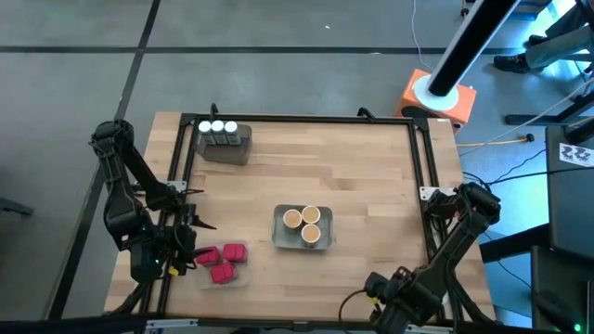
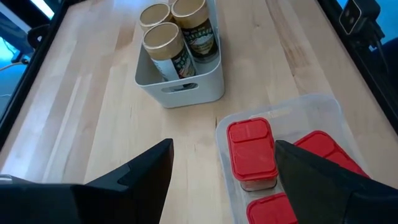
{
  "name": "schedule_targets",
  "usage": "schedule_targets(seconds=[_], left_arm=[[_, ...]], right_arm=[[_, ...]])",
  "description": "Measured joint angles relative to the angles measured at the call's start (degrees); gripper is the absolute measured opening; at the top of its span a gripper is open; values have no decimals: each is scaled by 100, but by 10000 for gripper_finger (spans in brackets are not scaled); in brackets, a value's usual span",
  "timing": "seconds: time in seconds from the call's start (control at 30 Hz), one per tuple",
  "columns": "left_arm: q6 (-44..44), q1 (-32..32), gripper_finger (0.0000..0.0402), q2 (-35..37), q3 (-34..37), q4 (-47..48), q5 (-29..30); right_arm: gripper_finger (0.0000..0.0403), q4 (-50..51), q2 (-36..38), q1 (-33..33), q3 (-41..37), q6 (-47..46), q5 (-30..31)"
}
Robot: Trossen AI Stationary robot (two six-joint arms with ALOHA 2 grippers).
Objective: Sort spices by type
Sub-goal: Put the white seasoning bottle into the black bin
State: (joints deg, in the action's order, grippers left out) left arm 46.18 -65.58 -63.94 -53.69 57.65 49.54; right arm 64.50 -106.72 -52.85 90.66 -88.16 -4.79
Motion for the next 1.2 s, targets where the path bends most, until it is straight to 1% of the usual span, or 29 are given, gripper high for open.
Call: schedule_targets(seconds=[0.03,0.17,0.2,0.3,0.37,0.43,0.47,0.53,0.67,0.77,0.87,0.97,1.1,1.2], left_arm=[[-10,0,262,-2,0,1,-1],[-11,0,262,-1,0,0,-2],[-11,0,262,-2,0,0,-2],[-11,0,262,-2,0,0,-2],[-11,0,262,0,0,2,-2],[-11,0,262,-2,0,2,-2],[-12,0,262,0,0,2,-2],[-14,0,262,0,0,2,-2],[-14,0,262,0,0,0,-2],[-14,0,262,0,0,2,-2],[-19,0,262,0,0,2,-2],[-44,0,262,0,0,2,-2],[-57,0,262,0,0,4,6],[-57,0,262,0,0,2,12]], right_arm=[[375,182,0,-7,1,-6,-107],[374,1119,0,-127,1,-360,-907],[374,1238,0,-173,-1,-499,-991],[376,1188,0,-214,-1,-999,-1010],[376,1020,0,-192,-1,-1359,-895],[376,728,0,-183,-1,-1510,-689],[376,581,0,-183,-1,-1490,-612],[376,490,-19,-189,8,-1351,-683],[376,1043,-123,-190,6,-1201,-1468],[376,1482,-125,-227,1,-878,-1797],[376,1761,-125,-227,1,-559,-1823],[376,1978,-122,-232,1,-50,-1780],[376,2248,-125,-231,1,337,-1740],[376,2250,-123,-233,-26,621,-1777]])
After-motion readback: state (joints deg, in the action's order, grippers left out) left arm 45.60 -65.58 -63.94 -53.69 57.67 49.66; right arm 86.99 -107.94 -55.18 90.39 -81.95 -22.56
